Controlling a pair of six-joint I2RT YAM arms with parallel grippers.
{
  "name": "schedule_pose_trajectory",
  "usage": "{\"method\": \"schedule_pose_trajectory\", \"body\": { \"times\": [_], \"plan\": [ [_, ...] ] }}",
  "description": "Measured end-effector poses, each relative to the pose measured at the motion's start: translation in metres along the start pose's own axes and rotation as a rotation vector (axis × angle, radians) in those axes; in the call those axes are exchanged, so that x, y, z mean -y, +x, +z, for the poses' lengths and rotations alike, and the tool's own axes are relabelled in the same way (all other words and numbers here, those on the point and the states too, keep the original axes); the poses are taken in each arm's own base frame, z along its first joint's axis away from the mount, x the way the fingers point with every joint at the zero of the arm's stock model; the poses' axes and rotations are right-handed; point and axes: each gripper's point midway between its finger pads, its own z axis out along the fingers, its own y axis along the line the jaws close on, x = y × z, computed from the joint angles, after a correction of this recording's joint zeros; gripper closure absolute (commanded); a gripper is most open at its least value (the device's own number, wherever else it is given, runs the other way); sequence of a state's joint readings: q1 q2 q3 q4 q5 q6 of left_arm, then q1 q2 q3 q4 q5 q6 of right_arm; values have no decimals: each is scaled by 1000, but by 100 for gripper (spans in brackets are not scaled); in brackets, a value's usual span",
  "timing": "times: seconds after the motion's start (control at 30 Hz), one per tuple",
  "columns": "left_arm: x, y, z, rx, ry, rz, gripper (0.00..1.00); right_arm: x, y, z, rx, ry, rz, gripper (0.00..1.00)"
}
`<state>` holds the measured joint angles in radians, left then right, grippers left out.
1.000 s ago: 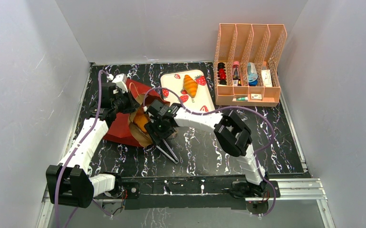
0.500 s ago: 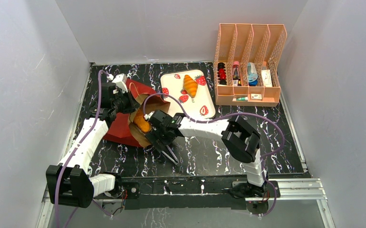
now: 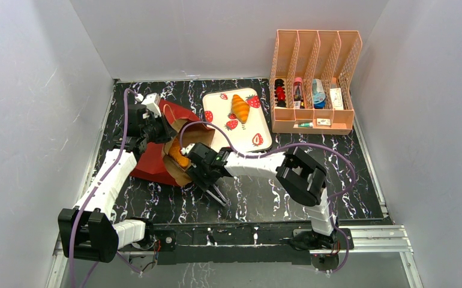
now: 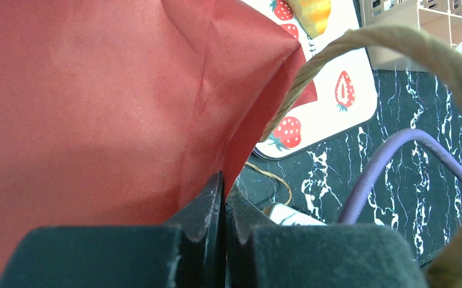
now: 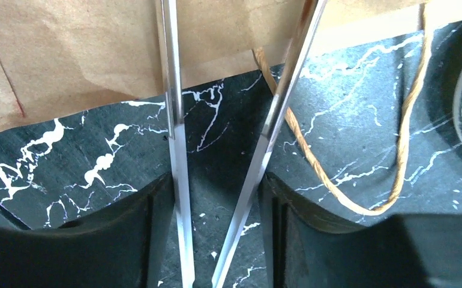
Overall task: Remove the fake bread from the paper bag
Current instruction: Take out the fake bread from the paper bag.
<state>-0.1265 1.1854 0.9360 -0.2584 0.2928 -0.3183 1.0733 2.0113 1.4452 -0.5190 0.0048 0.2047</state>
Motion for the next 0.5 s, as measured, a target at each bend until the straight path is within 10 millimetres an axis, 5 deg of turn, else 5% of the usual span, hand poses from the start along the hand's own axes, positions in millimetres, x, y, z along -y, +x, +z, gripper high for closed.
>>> {"method": "schedule_pose_trajectory", "body": {
  "times": [0.17,0.33,0.5],
  "plan": [
    [0,0,1,2,1,-4,100,-2,-1,4,-3,-2,1,87],
    [0,-1,1,6,1,-5,100,-3,-4,5,-1,1,4,99],
    [0,-1,1,7,1,-5,100,-2,-4,5,-1,10,3,100]
  ]
}}
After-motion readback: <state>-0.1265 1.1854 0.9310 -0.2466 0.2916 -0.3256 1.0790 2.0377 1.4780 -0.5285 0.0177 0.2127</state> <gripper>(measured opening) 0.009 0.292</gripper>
